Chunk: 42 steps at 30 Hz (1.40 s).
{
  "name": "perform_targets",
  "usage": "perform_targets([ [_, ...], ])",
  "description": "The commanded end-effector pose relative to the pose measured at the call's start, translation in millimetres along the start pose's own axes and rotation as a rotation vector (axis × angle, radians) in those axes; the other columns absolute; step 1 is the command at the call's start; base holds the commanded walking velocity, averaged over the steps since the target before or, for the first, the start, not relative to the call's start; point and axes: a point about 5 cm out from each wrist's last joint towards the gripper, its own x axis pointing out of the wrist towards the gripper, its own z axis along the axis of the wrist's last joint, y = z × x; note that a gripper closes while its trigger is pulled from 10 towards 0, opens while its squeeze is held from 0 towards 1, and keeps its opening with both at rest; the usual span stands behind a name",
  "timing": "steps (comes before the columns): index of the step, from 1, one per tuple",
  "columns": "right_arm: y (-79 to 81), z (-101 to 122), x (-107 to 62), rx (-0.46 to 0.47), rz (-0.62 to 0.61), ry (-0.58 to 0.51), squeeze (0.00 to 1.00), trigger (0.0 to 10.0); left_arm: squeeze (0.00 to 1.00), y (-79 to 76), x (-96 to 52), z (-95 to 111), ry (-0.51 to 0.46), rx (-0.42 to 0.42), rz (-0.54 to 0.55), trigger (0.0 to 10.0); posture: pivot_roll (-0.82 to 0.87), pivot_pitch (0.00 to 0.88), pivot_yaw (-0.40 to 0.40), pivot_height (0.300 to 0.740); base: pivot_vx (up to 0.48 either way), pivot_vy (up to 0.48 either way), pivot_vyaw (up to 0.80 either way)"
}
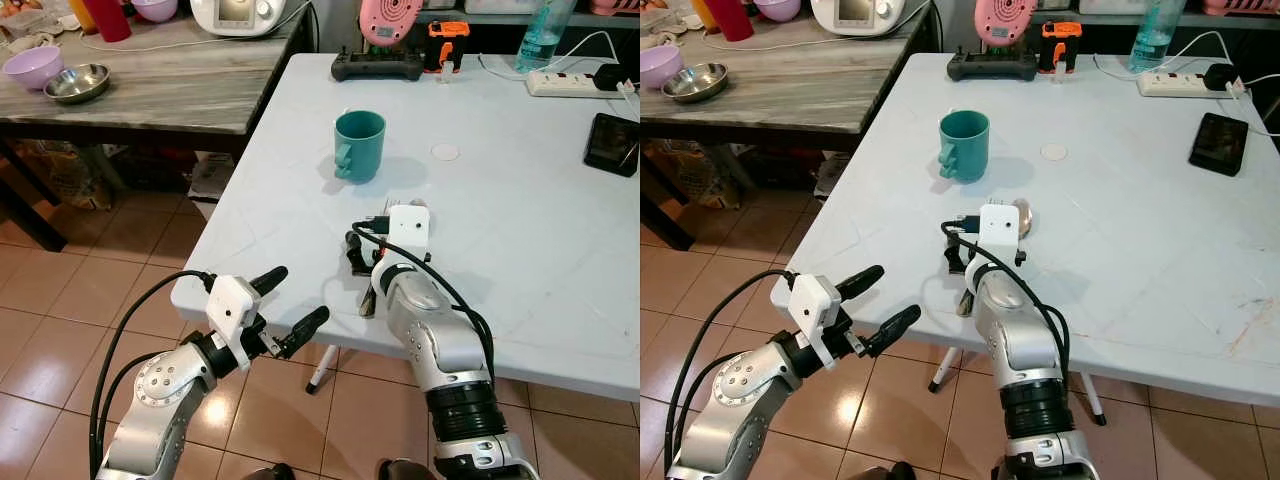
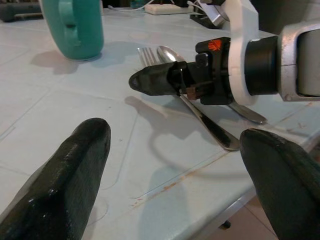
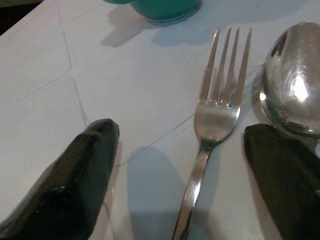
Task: Setting the table
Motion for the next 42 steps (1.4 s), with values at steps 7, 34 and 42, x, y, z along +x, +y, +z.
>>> perform_targets([
  [7,13.5,-21,7.1,-0.037,0.066,0.129,0.00,0.0,0.00,-3.7,-3.2,-1,0.019,-0.003,-0.027,10.0,-0.17,0.173,0.097,0.740,0.000,0.000,0.00],
  [34,12.0,-36,15.2,-0.194,0.184,0.146,0.00,0.0,0.00,0.1,5.7,8,-0.012,0.035,-0.019,10.0,-0.17,0.168,0.095,0.740,0.000,0.000,0.00],
  [42,8.3,-29,21.3,-0.204,0.183,0.137,0.00,0.0,0.00,-0.4,9.4,7,-0.014,0.040,-0.013,10.0,-0.18,0.167,0.091,0.740,0.000,0.000,0.00],
])
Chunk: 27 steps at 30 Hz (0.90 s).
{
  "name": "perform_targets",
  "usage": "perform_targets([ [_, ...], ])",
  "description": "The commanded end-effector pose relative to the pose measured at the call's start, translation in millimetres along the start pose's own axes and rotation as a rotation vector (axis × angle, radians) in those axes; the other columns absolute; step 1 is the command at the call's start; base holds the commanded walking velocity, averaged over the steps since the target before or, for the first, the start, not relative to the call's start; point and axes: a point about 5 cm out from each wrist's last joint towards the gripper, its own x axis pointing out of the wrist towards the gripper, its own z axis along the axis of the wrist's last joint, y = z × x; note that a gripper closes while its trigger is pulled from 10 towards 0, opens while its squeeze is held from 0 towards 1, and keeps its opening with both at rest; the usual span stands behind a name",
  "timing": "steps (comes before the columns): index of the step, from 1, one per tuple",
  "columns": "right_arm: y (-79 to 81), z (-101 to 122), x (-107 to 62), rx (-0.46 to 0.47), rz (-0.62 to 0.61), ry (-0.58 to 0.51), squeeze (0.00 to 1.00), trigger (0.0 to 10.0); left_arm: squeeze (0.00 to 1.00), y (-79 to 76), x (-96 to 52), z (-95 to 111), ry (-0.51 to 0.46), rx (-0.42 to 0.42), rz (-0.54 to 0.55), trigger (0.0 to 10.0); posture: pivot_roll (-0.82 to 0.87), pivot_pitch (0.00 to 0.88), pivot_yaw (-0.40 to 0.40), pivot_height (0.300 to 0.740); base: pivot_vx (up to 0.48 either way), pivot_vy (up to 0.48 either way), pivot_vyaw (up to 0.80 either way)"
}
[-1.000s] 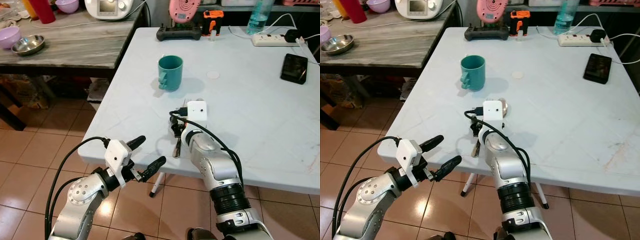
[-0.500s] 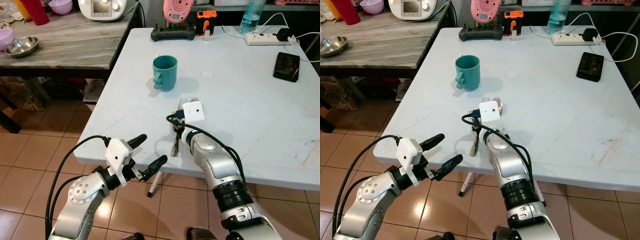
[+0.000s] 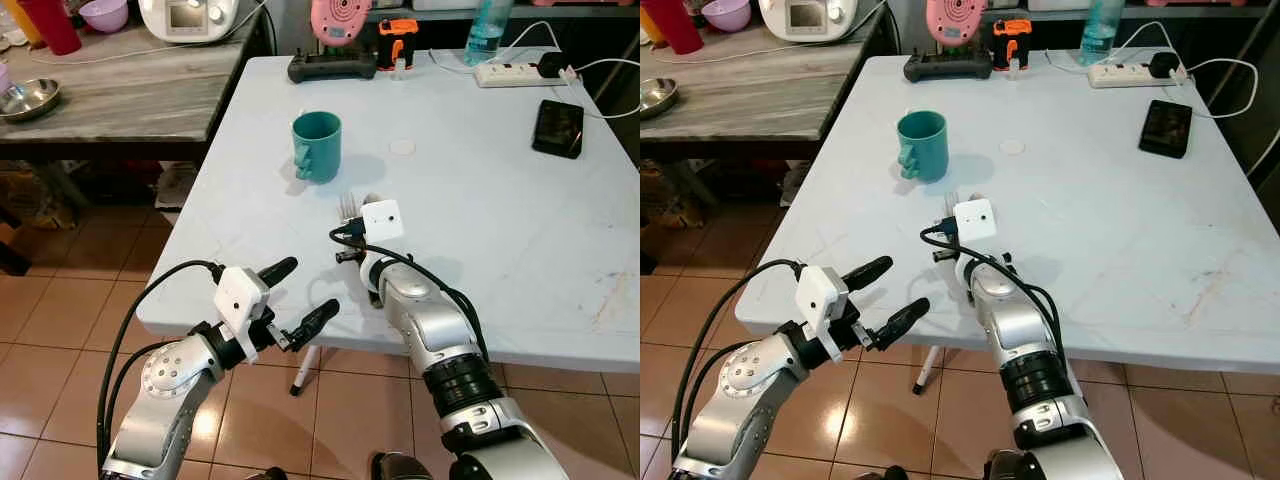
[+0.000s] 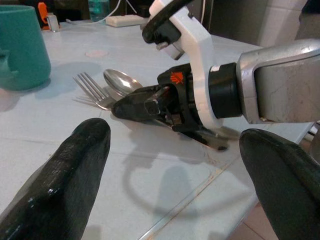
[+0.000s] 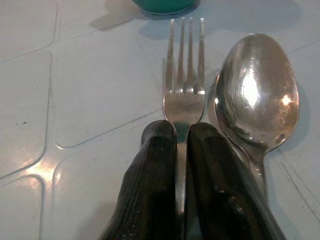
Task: Setting the table
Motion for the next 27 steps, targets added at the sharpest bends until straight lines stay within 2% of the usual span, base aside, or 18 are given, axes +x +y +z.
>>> perform_targets([
  [1,4.5,-25,1.7,0.019,0.023,0.118,0.00,0.0,0.00,1.7,-1.0,-2,0.015,0.017,0.013,10.0,-0.17,0.165,0.088,0.740,0.000,0.000,0.00],
  [8,6.3,-19,6.1,0.015,0.039,0.102,0.00,0.0,0.00,4.0,-0.5,-1,0.010,0.029,0.032,10.0,-0.17,0.163,0.086,0.740,0.000,0.000,0.00],
  [18,24.4,-2,18.1,0.068,0.100,0.069,0.00,0.0,0.00,9.5,2.4,0,0.002,0.048,0.070,10.0,-0.17,0.161,0.085,0.740,0.000,0.000,0.00],
  [25,35.0,4,20.4,0.023,0.152,0.019,0.00,0.1,0.00,11.5,2.5,0,0.002,0.062,0.093,10.0,-0.16,0.163,0.087,0.740,0.000,0.000,0.00],
  [26,36.4,4,20.3,0.014,0.158,0.012,0.00,2.6,0.00,11.8,2.8,0,0.002,0.063,0.097,10.0,-0.16,0.164,0.087,0.740,0.000,0.000,0.00],
  [27,37.3,4,20.4,0.009,0.162,0.008,0.00,2.6,0.00,12.1,2.8,0,0.002,0.064,0.099,10.0,-0.16,0.164,0.087,0.740,0.000,0.000,0.00],
])
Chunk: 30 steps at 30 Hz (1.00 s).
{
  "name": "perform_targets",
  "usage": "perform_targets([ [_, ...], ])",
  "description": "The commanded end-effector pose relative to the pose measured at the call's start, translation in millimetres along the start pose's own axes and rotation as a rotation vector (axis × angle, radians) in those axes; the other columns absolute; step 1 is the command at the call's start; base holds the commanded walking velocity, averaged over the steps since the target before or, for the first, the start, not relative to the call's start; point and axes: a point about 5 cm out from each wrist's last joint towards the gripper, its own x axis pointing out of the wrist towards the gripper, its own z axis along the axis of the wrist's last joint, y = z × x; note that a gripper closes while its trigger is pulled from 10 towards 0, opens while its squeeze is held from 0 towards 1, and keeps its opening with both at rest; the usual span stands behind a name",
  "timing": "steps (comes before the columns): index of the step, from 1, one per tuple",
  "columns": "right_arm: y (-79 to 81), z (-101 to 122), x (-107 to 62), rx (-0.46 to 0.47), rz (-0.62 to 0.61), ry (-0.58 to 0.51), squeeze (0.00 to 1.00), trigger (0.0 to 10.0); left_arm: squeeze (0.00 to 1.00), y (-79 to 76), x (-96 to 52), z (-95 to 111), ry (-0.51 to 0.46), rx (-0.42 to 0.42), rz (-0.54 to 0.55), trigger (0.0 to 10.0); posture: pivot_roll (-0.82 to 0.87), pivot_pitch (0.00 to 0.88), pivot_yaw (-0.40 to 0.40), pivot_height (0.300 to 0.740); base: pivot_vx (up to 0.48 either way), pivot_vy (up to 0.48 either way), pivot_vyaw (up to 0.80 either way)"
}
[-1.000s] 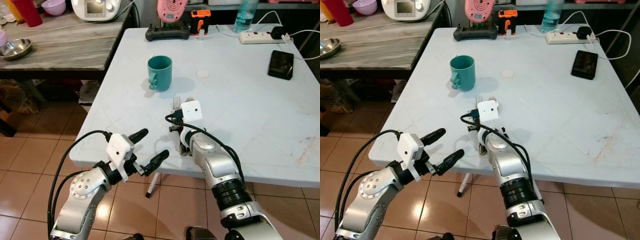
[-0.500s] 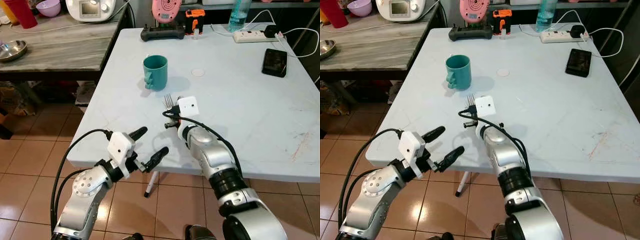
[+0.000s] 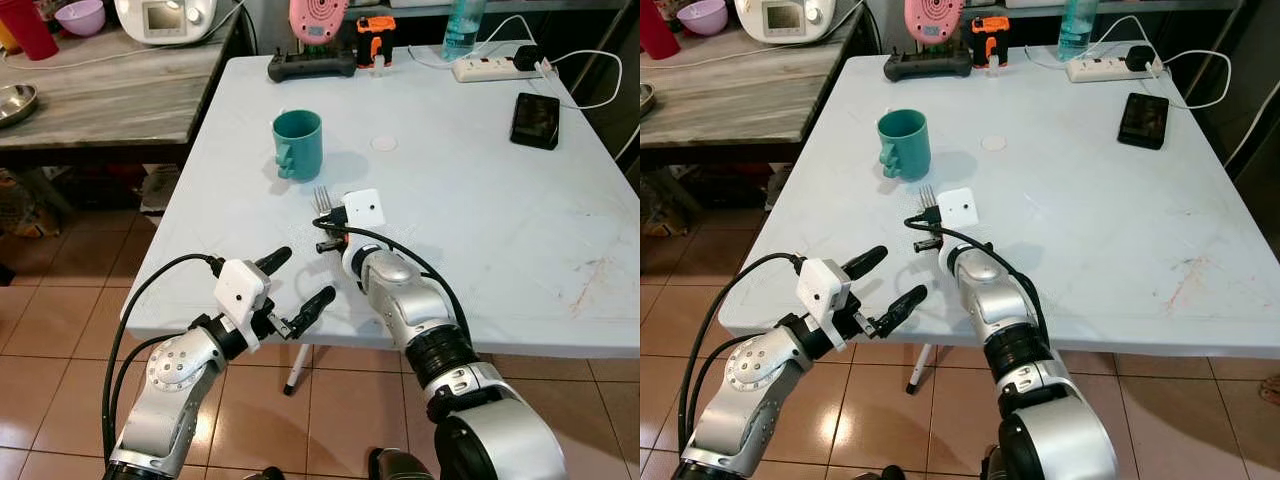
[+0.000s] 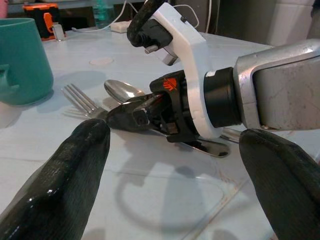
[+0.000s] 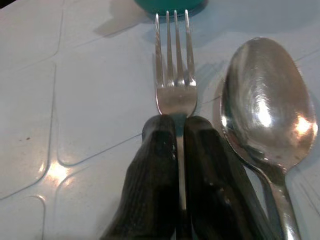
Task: Setting the table
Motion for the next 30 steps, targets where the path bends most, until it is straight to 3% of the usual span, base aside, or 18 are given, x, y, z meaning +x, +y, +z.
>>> perform_targets([
  [1,21.6,-8,2.3,-0.024,0.078,0.033,0.00,9.3,0.00,6.7,-3.1,-3,0.020,0.019,0.042,10.0,-0.16,0.164,0.087,0.740,0.000,0.000,0.00],
  [2,22.3,-9,1.6,-0.035,0.079,0.030,0.00,10.0,0.00,8.6,-2.9,-3,0.021,0.022,0.058,10.0,-0.16,0.164,0.087,0.740,0.000,0.000,0.00],
  [7,17.4,-15,-3.4,-0.070,0.055,-0.002,0.00,10.0,0.00,20.9,-3.0,-6,0.035,0.050,0.144,10.0,-0.16,0.164,0.085,0.740,0.000,0.000,0.00],
  [10,-0.1,-21,-12.7,-0.073,-0.013,-0.027,0.00,10.0,0.00,36.6,-7.0,-10,0.056,0.072,0.220,10.0,-0.17,0.162,0.086,0.740,0.000,0.000,0.00],
  [13,-2.8,-22,-14.1,-0.074,-0.022,-0.026,0.00,10.0,0.00,39.6,-8.3,-10,0.060,0.076,0.234,10.0,-0.17,0.162,0.086,0.740,0.000,0.000,0.00],
  [18,-14.7,-31,-22.5,-0.059,-0.065,-0.016,0.00,10.0,0.00,58.4,-18.0,-14,0.084,0.098,0.310,10.0,-0.18,0.159,0.090,0.740,0.000,0.000,0.00],
  [25,-15.9,-36,-29.0,-0.080,-0.068,-0.017,0.00,10.0,0.00,65.1,-22.0,-15,0.083,0.109,0.316,10.0,-0.19,0.157,0.092,0.740,0.000,0.000,0.00],
  [30,-9.4,-31,-20.7,-0.057,-0.039,-0.013,0.00,10.0,0.00,63.1,-20.9,-17,0.076,0.107,0.310,10.0,-0.18,0.156,0.086,0.740,0.000,0.000,0.00],
])
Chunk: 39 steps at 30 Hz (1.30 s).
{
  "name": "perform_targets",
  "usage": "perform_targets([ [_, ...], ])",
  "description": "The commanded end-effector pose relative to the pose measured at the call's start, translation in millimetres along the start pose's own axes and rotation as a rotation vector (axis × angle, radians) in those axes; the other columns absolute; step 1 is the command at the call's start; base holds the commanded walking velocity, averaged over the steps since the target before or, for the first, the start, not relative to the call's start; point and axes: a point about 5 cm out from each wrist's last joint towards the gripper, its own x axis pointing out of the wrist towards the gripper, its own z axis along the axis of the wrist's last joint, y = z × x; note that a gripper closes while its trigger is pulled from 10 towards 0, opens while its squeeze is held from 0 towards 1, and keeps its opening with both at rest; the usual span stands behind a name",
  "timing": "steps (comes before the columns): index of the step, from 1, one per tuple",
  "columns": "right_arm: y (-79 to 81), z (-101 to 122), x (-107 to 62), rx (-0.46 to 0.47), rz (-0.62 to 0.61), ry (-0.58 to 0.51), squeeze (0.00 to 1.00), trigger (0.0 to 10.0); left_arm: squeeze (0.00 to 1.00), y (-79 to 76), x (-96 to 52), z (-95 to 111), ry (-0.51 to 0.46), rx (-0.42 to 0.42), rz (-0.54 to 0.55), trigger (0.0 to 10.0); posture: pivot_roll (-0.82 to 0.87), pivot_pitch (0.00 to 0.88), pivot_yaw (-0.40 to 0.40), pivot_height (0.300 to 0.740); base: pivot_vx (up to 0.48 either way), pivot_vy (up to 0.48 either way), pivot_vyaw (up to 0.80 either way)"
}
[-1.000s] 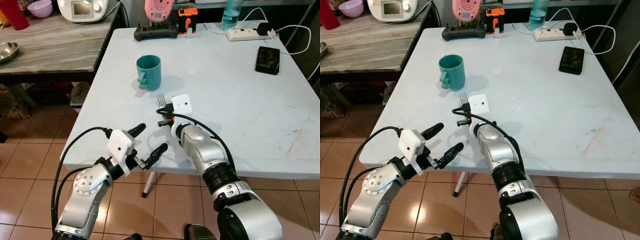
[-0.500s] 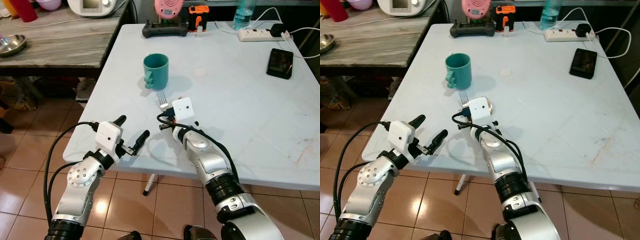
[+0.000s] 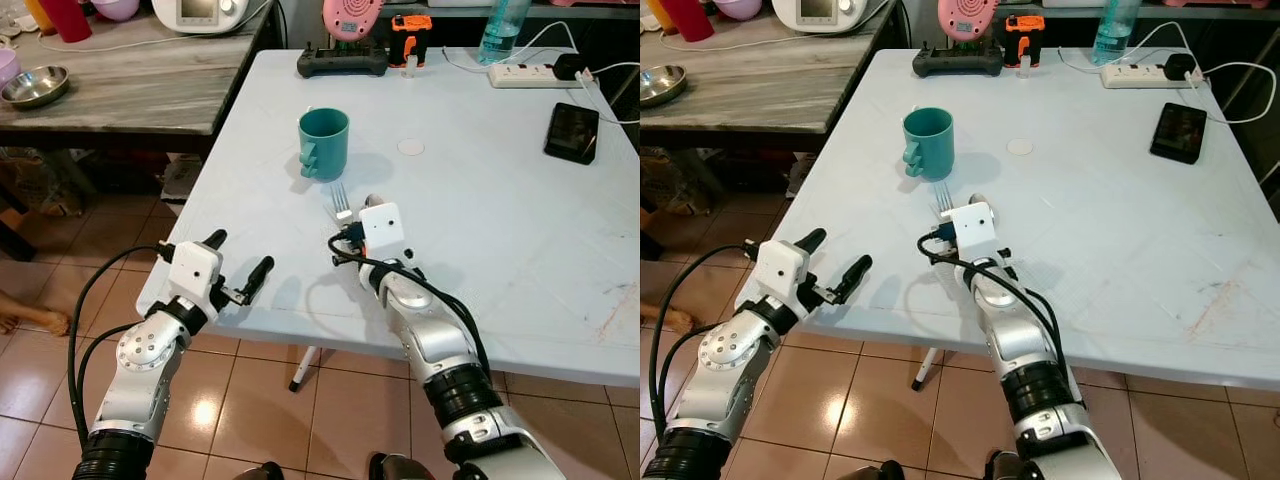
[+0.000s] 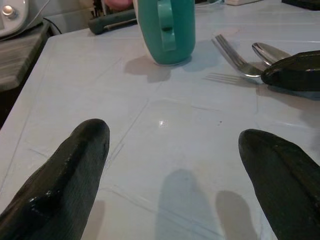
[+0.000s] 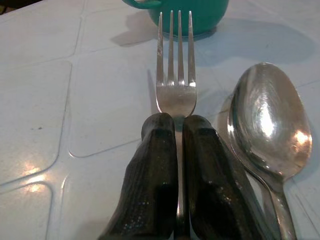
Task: Setting the table
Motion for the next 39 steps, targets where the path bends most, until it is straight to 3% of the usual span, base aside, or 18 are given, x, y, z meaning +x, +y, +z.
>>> perform_targets([
  [1,9.8,-17,3.5,0.052,0.024,0.095,0.00,10.0,0.00,-0.5,-1.6,0,-0.002,0.005,-0.004,10.0,-0.18,0.156,0.086,0.740,0.000,0.000,0.00],
  [7,18.4,-1,13.0,0.097,0.048,0.067,0.00,10.0,0.00,-2.3,-2.3,1,-0.008,0.003,-0.010,10.0,-0.16,0.155,0.077,0.740,0.000,0.000,0.00],
  [15,21.4,15,12.6,0.092,0.065,-0.003,0.00,10.0,0.00,-0.2,-3.4,-1,-0.001,-0.006,0.043,10.0,-0.16,0.153,0.073,0.740,0.000,0.000,0.00],
  [20,15.6,23,6.0,0.043,0.039,-0.080,0.00,10.0,0.00,3.2,-0.9,-3,0.015,0.003,0.137,10.0,-0.16,0.154,0.071,0.740,0.000,0.000,0.00],
  [23,2.1,29,-5.8,0.005,-0.010,-0.153,0.00,10.0,0.00,10.6,1.4,-3,0.015,0.019,0.248,10.0,-0.17,0.151,0.075,0.740,0.000,0.000,0.00],
  [30,-10.8,29,-19.6,0.002,-0.071,-0.190,0.00,10.0,0.00,10.1,6.0,-1,0.009,0.004,0.283,10.0,-0.18,0.148,0.084,0.740,0.000,0.000,0.00],
  [39,-9.4,37,-24.2,-0.001,-0.079,-0.240,0.00,10.0,0.00,12.4,10.2,0,0.015,0.008,0.332,10.0,-0.19,0.148,0.090,0.740,0.000,0.000,0.00],
])
